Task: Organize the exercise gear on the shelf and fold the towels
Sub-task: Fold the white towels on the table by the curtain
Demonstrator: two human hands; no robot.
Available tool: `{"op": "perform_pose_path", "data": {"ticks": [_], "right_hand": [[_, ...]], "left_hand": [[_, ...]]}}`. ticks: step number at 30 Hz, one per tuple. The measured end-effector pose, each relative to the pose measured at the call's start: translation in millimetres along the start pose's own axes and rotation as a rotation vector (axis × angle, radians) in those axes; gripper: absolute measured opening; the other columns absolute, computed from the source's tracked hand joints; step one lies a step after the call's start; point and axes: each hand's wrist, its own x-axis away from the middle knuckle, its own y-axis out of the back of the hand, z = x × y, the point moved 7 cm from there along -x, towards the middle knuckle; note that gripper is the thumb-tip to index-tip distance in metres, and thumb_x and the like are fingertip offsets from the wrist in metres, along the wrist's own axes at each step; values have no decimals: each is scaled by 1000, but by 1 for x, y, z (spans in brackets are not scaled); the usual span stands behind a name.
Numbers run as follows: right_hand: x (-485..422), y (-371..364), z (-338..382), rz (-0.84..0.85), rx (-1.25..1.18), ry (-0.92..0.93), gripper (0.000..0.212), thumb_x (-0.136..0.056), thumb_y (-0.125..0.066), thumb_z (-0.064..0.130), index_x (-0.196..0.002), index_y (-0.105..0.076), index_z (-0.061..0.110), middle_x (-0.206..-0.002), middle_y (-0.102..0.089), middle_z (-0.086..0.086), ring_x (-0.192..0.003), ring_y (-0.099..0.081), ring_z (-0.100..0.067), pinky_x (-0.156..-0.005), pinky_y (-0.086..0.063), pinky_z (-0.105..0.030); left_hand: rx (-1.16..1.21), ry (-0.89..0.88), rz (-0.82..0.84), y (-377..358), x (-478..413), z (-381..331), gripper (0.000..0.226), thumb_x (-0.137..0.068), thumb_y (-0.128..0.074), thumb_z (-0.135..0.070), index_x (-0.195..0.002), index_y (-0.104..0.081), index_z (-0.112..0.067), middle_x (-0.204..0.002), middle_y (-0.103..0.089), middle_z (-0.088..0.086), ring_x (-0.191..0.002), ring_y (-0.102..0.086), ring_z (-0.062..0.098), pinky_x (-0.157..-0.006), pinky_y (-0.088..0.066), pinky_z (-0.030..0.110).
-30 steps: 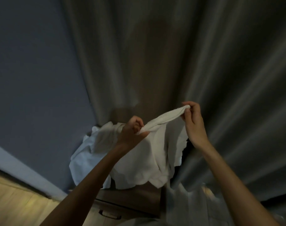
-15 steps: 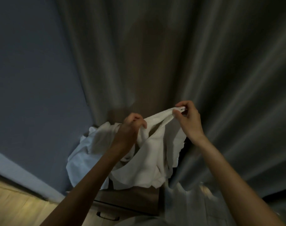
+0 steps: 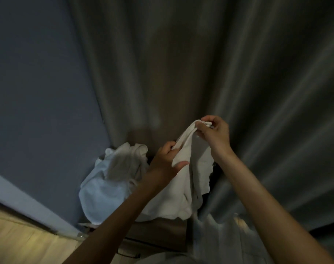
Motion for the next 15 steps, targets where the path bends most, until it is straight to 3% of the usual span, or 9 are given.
{"op": "perform_pose_path", "data": {"ticks": [2,5,7,9,11,15], "right_hand": [[1,1,0,-9,17,1,14,-86,-67,10,-86,-59,21,-89,-62,1,-83,-63,-13,-66,-54,-18],[1,9,3,-27,-10,-2,17,-86,-67,6,-82,-58,20,-90,-63,-3,-85,-63,-18,-72,-56,-26],[1,15,6,-30,-35,21,19,-87,-65,2,-80,-58,18,-87,-62,-5,-85,-63,-22,-78,-57,-33],[2,19,9,-38,-29,70,20,-87,-64,0,-79,-58,17,-82,-61,-3,-82,-62,-20,-80,-56,-39],[2,23,13,-56,2,119,21,-86,-64,0,-78,-58,18,-81,-61,-1,-81,-62,-18,-83,-56,-43],[-1,29,22,-97,48,198,25,-87,-63,0,-75,-58,21,-89,-64,-10,-92,-64,-31,-88,-53,-52]], "left_hand": [[55,74,-28,0,-2,1,39,-87,-67,-28,-113,-63,0,-116,-56,15,-98,-58,28,-79,-41,21],[18,118,-91,5,0,12,27,-94,-53,-29,-106,-67,-10,-113,-59,7,-102,-57,20,-82,-41,20],[-68,37,1,-1,2,18,31,-99,-44,-28,-115,-64,-12,-123,-57,9,-113,-53,19,-89,-36,15],[-53,119,66,-5,6,35,35,-102,-36,-33,-124,-56,-14,-133,-48,6,-121,-44,14,-97,-27,14],[-30,183,19,0,8,48,30,-100,-44,-31,-111,-60,-8,-124,-53,9,-111,-49,18,-93,-30,18],[-4,210,10,6,18,55,22,-97,-52,-23,-93,-58,-2,-101,-56,15,-91,-54,28,-80,-41,33]]}}
